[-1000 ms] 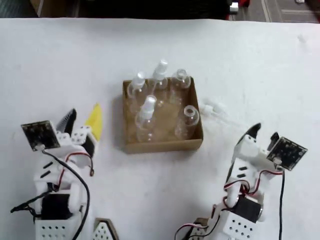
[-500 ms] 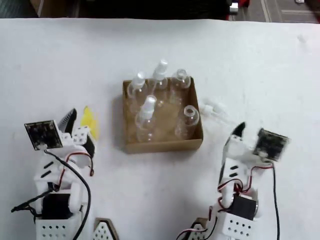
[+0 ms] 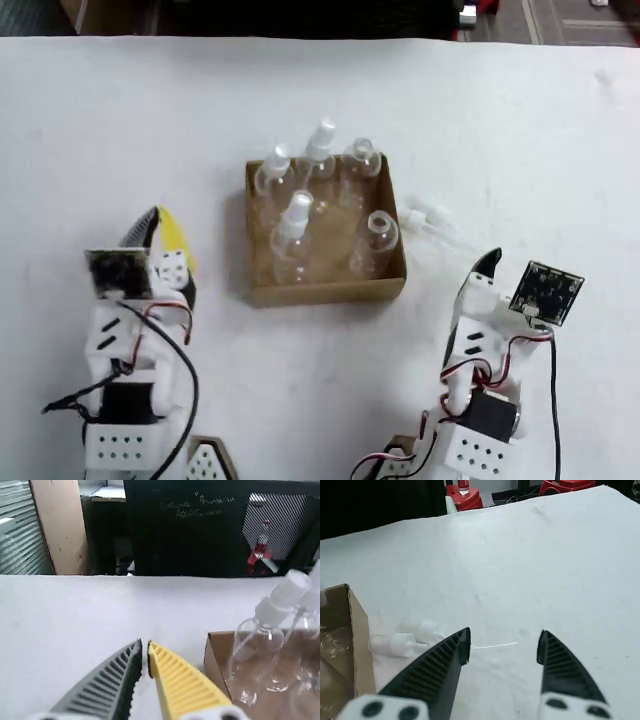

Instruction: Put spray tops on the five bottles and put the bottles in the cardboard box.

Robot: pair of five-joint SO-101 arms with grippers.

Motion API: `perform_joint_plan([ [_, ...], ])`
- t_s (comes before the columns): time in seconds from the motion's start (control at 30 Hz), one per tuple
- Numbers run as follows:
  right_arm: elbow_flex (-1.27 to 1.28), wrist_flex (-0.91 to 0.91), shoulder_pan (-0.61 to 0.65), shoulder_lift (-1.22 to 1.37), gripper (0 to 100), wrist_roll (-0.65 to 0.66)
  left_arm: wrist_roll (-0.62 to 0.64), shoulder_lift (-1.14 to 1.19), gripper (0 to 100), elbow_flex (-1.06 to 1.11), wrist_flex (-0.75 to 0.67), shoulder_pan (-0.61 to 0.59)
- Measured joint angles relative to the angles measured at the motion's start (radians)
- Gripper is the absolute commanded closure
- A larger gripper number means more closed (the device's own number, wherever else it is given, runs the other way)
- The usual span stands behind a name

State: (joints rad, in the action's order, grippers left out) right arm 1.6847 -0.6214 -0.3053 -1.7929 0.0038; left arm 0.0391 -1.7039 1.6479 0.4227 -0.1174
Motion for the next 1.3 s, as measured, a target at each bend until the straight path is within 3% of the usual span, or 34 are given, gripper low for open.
perform_joint_plan([
  [0.2,0.000,0.000,0.003,0.000,66.9,-0.003,-0.152,0.000,98,0.034,0.000,0.118],
  [0.37,0.000,0.000,0.002,0.000,67.0,-0.003,-0.232,0.000,98,0.052,-0.020,0.170],
  [0.43,0.000,0.000,0.002,0.000,70.7,0.023,-0.233,0.000,98,0.052,-0.023,0.172],
  [0.63,0.000,-0.015,0.077,0.000,96.1,0.147,-0.186,0.000,98,0.052,-0.031,0.129],
  [0.73,0.000,-0.017,0.084,0.000,98.1,0.186,-0.183,0.028,98,0.035,-0.011,0.129],
  [0.97,0.000,-0.011,0.097,0.000,97.4,0.249,-0.176,0.311,98,-0.107,-0.014,0.118],
  [1.3,0.000,0.015,0.069,0.000,97.3,0.249,-0.121,0.914,98,-0.324,-0.167,0.055],
])
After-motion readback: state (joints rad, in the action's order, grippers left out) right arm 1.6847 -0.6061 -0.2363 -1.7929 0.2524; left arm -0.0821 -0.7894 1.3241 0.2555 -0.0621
